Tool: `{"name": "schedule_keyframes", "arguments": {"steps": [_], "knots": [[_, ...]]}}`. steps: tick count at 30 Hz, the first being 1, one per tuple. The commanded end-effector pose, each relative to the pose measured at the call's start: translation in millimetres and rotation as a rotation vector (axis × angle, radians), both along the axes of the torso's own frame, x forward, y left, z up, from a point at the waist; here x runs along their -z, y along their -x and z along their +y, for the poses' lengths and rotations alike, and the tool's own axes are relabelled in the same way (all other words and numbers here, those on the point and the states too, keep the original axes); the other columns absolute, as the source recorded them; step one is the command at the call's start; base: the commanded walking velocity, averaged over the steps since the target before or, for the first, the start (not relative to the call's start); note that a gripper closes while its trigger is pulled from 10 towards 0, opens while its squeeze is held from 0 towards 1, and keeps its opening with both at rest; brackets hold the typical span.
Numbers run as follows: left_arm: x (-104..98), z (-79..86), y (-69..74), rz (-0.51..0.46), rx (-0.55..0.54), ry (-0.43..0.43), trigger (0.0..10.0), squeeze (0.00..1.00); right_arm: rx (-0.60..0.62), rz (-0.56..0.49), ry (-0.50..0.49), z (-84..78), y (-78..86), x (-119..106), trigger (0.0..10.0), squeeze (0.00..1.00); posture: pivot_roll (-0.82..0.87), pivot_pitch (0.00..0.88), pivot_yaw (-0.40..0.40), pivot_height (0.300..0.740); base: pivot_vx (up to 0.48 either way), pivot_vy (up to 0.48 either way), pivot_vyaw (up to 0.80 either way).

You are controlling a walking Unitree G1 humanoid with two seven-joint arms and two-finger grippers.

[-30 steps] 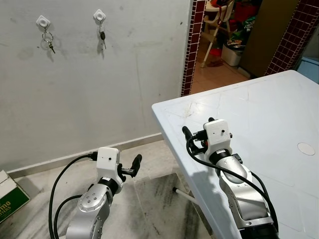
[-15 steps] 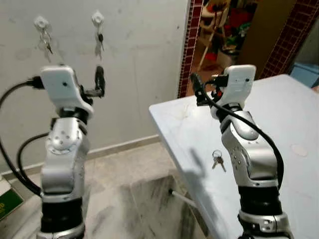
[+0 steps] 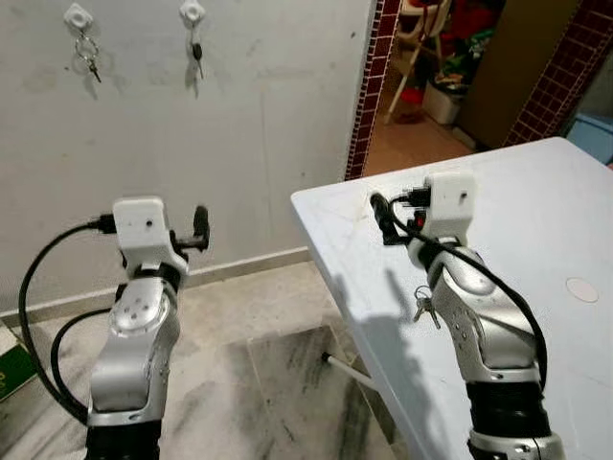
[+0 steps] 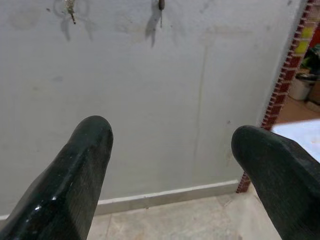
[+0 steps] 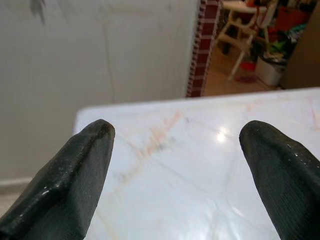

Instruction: Hang keys on a hook

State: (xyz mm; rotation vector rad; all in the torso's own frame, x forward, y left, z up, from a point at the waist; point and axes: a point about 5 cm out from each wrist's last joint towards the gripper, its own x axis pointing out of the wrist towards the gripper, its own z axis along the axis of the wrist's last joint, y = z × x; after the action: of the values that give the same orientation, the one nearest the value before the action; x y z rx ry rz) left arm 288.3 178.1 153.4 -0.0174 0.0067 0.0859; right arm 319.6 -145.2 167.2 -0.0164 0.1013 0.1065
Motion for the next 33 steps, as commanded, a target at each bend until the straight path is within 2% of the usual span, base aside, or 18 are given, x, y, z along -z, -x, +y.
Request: {"name": "schedule_keyframes", "arguments": {"steps": [1, 4, 8, 9, 16, 22, 26, 28, 33], "knots": [[6.2, -6.8, 0.9, 0.018, 0.052, -0.010, 10.0, 0.00, 0.017, -0.017, 0.015, -5.2, 3.3, -4.3, 10.0, 0.00, 0.03, 0.000, -0.052, 0.740, 0.000, 0.000, 0.00], [10.3, -22.2, 8.7, 0.060, 0.226, 0.056, 10.0, 0.00, 0.024, 0.015, 0.042, -19.4, 15.3, 3.1, 10.0, 0.00, 0.03, 0.000, -0.051, 0.740, 0.000, 0.000, 0.00], [9.3, -28.4, 12.9, 0.064, 0.290, 0.059, 10.0, 0.00, 0.025, 0.017, 0.054, -24.8, 22.2, 4.4, 10.0, 0.00, 0.03, 0.001, -0.049, 0.740, 0.000, 0.000, 0.00], [10.3, -33.0, 17.4, 0.071, 0.331, 0.067, 10.0, 0.00, 0.020, 0.020, 0.075, -27.9, 29.3, 6.5, 10.0, 0.00, 0.02, 0.006, -0.044, 0.740, 0.000, 0.000, 0.00], [15.9, -40.8, 25.6, 0.093, 0.376, 0.066, 10.0, 0.00, 0.020, 0.056, 0.065, -27.1, 41.5, 13.1, 10.0, 0.00, 0.01, 0.016, -0.038, 0.740, 0.000, 0.000, 0.00], [20.4, -50.1, 31.8, 0.151, 0.430, 0.109, 10.0, 0.00, -0.014, 0.109, 0.071, -20.1, 47.2, 20.0, 10.0, 0.00, 0.01, 0.030, -0.045, 0.740, 0.000, 0.000, -0.80], [23.8, -55.2, 39.1, 0.178, 0.497, 0.129, 10.0, 0.00, -0.024, 0.114, 0.062, -20.6, 47.5, 21.0, 10.0, 0.00, 0.02, 0.034, -0.047, 0.740, 0.000, 0.000, -0.79], [22.6, -58.3, 43.1, 0.175, 0.535, 0.107, 10.0, 0.00, -0.043, 0.147, 0.072, -20.3, 45.5, 25.4, 10.0, 0.00, 0.02, 0.037, -0.047, 0.740, 0.000, 0.000, 0.00], [23.5, -61.3, 44.3, 0.203, 0.561, 0.111, 10.0, 0.00, -0.062, 0.177, 0.056, -18.0, 38.7, 30.0, 10.0, 0.00, 0.03, 0.039, -0.047, 0.740, 0.000, 0.000, 0.00]]}}
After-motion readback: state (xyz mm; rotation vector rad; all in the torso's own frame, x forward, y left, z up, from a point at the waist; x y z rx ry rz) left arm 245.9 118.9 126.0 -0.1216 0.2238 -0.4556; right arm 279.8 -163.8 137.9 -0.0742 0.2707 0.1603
